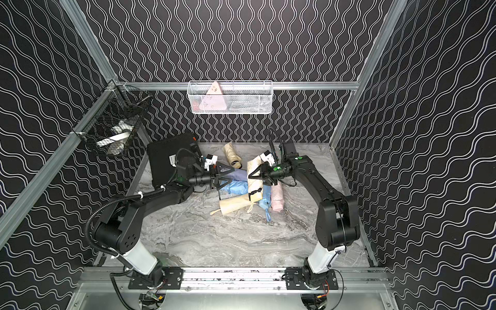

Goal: Take umbrellas out of sleeves
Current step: Pick up the umbrella from the center of the board.

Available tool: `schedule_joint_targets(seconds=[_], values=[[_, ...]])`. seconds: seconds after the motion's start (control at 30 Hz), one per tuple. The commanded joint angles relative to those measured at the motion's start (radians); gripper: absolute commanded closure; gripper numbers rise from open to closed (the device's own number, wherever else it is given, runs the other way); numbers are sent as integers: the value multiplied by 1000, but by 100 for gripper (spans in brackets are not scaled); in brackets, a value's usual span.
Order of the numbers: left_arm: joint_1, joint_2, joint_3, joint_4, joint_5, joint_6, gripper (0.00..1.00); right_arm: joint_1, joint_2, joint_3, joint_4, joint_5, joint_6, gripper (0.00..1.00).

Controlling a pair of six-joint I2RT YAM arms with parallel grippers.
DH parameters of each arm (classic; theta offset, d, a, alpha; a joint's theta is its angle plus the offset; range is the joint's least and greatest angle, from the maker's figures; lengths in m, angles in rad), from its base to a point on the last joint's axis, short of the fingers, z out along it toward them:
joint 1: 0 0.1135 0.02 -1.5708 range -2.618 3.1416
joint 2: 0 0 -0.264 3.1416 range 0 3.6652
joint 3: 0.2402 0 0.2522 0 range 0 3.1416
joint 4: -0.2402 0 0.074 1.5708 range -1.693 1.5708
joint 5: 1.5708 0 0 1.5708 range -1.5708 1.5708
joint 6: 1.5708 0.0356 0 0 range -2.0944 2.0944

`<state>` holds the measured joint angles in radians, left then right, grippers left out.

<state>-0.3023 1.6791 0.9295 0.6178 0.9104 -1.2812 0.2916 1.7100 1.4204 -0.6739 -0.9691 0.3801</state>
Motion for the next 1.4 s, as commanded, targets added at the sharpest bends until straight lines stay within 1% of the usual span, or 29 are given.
schedule_joint_targets(seconds=[0.0,0.2,0.4,0.53,0.7,0.87,1.0,1.17,1.27,1.3,1.37], values=[[-3,1,12,83,26,-32,6,35,14,26,-8,-70,-15,60],[-4,1,32,124,59,-23,7,102,48,57,-2,-98,-3,61],[-4,5,36,107,68,-4,7,136,64,75,9,-124,11,61],[-4,17,35,166,76,-43,8,155,75,77,18,-139,19,61],[-4,34,19,274,81,-114,13,158,86,75,21,-140,18,61],[-4,65,9,394,95,-204,22,158,99,87,25,-143,21,61],[-4,80,4,461,109,-255,25,158,110,100,23,-142,20,61],[-4,72,-4,417,124,-224,27,158,122,125,25,-143,23,61],[-7,65,-8,392,125,-206,32,158,129,133,29,-142,26,61],[-6,62,-10,389,125,-204,33,181,132,137,30,-144,29,61],[-8,64,-8,390,122,-206,37,190,138,147,19,-144,22,61]])
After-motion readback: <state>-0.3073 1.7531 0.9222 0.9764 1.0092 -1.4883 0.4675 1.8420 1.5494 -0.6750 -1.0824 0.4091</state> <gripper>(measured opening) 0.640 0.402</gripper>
